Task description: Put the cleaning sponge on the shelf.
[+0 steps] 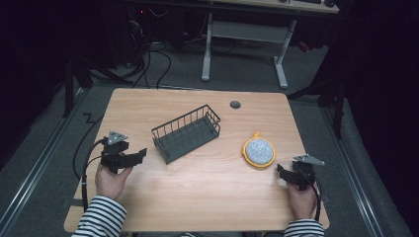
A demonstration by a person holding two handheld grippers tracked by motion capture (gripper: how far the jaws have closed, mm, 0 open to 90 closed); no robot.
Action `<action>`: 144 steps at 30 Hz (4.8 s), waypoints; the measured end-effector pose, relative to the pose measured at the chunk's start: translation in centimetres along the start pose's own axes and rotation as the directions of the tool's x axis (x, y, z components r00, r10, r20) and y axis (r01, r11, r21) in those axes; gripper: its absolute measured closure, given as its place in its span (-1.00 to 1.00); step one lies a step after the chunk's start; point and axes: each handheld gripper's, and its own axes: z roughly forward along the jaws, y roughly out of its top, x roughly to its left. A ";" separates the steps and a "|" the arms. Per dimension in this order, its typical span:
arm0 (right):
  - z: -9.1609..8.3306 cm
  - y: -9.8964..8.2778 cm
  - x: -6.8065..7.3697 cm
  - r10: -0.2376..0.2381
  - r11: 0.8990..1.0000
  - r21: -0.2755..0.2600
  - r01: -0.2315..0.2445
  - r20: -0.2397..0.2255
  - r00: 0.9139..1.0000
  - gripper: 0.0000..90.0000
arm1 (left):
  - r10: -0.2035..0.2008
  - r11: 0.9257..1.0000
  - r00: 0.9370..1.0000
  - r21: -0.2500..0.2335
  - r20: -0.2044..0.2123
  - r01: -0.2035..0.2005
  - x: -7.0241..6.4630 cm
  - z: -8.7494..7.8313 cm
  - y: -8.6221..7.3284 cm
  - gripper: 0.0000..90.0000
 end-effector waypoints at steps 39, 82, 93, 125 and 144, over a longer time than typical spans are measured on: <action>0.0 0.0 0.0 0.000 1.000 0.001 0.000 0.003 1.000 -0.23 | 0.032 0.992 0.999 0.125 0.024 -0.035 -3.2 4.6 4.4 -0.01; 0.0 0.0 0.0 0.000 1.000 0.003 0.000 0.002 1.000 -0.24 | 0.100 0.985 0.988 0.129 0.117 -0.115 -5.3 2.1 2.3 0.16; 0.0 0.0 0.0 0.000 1.000 0.002 0.000 0.001 1.000 -0.24 | 0.116 0.982 0.981 0.129 0.156 -0.136 -6.0 1.6 1.7 0.16; 0.0 0.0 0.0 0.000 1.000 0.002 0.000 0.001 1.000 -0.24 | 0.062 0.998 0.979 0.019 0.194 -0.067 -5.1 -1.1 0.9 -0.34; 0.0 0.0 0.0 -0.001 1.000 0.002 0.001 0.001 1.000 -0.24 | -0.005 0.999 0.997 0.036 0.083 0.002 -0.8 -1.4 -2.1 -0.33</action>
